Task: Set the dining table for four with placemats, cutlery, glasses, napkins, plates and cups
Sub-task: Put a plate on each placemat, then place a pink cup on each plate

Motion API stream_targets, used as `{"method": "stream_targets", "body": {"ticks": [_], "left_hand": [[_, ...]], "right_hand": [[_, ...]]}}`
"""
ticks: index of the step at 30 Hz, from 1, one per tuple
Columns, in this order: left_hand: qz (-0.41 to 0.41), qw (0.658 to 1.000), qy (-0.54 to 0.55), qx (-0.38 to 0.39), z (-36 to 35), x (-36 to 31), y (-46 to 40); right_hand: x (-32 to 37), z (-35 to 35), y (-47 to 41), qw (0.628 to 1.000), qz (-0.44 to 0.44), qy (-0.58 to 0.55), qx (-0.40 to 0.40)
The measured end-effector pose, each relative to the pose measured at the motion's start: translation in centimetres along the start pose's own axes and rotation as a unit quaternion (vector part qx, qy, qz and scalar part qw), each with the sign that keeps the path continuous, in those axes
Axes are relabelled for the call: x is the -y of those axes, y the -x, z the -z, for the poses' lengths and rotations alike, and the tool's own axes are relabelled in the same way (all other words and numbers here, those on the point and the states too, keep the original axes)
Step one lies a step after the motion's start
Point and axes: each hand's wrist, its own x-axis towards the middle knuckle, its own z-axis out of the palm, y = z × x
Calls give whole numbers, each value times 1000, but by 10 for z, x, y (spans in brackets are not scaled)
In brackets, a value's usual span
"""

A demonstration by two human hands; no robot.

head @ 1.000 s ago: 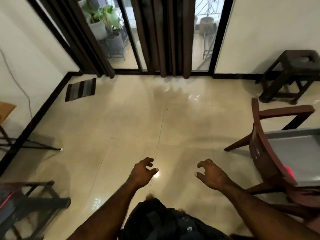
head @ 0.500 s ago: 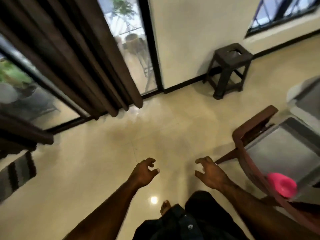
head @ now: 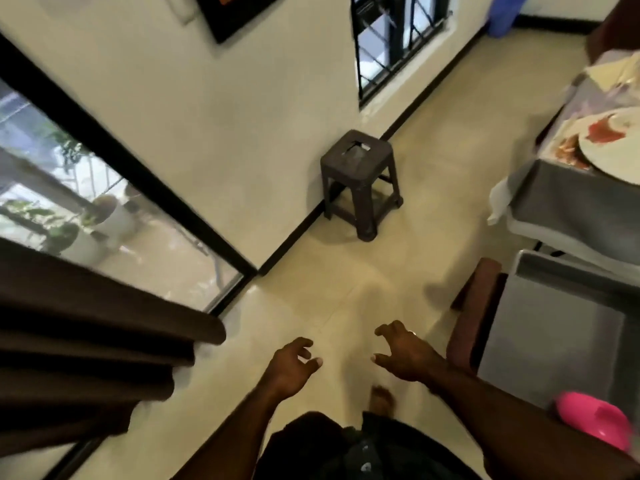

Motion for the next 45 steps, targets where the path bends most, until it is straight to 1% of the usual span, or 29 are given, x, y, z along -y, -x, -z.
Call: {"method": "stream_targets", "body": {"ticks": [2,6,9,11,12,14,15,16,17,18,19,20,21,22,23,24,25,27,28,32,34,35,37,38,40,42,43,44,45], "left_hand": [[-23,999,-22,20,18,-33,-40],[-79,989,-100,74,47,-98,-132],[-130,973,-160,107,49,-161,-209],[-175,955,-193,142,40,-209,-253],[-202,942,-215,162,32,-233,-272],[-243,908,-267,211,10,-280,-305],[-263,890,-289,235,-2,-301,-318],[-294,865,-317,257,-16,-324,-330],[-317,838,-346,278,-29,-344,-340],[-325,823,-364,289,-36,-357,-339],[-353,772,-420,320,-66,-387,-345],[-365,754,-441,322,-79,-402,-345],[-366,751,-443,324,-85,-412,-345],[-368,752,-432,336,-90,-424,-341],[-383,732,-433,361,-117,-439,-338],[-396,709,-450,372,-140,-452,-330],[-399,695,-461,382,-159,-460,-326],[-413,641,-493,419,-201,-472,-311],[-422,613,-505,437,-222,-477,-300],[-405,534,-578,465,-289,-482,-278],[-399,506,-604,468,-327,-485,-266],[-397,504,-604,473,-343,-485,-265],[-389,484,-617,484,-383,-485,-260],[-388,463,-633,484,-406,-486,-256],[-407,416,-652,486,-450,-490,-250],[-424,374,-660,494,-502,-490,-245],[-429,362,-665,493,-529,-488,-244],[-436,355,-664,492,-554,-488,-241],[-441,358,-662,488,-576,-488,-238]], "right_hand": [[-3,43,-24,1000,-12,-6,-25],[-41,113,-56,987,-89,-67,-114],[-100,134,-67,949,-204,-161,-177],[-142,130,-69,919,-252,-215,-215],[-153,129,-63,900,-277,-243,-231],[-165,121,-47,860,-352,-294,-224],[-164,118,-39,837,-385,-316,-228],[-164,112,-34,807,-413,-341,-247],[-160,105,-31,788,-432,-358,-254],[-156,96,-30,782,-438,-362,-255],[-159,81,-24,740,-466,-400,-275],[-158,73,-24,725,-479,-403,-288],[-155,69,-26,723,-474,-410,-290],[-152,67,-27,714,-474,-423,-295],[-157,59,-22,677,-497,-448,-305],[-160,54,-15,655,-509,-457,-320],[-162,52,-12,640,-519,-462,-329],[-175,38,-4,584,-541,-503,-337],[-186,31,2,562,-548,-520,-337],[-218,5,7,477,-564,-578,-347],[-239,-11,5,415,-555,-623,-364],[-249,-17,5,383,-545,-647,-372],[-273,-37,4,321,-540,-682,-374],[-285,-46,4,294,-537,-689,-388],[-306,-53,10,245,-542,-672,-441],[-335,-68,14,189,-556,-665,-462],[-351,-78,12,159,-559,-662,-473],[-364,-81,13,112,-547,-672,-486],[-377,-82,13,42,-518,-701,-489]]}}
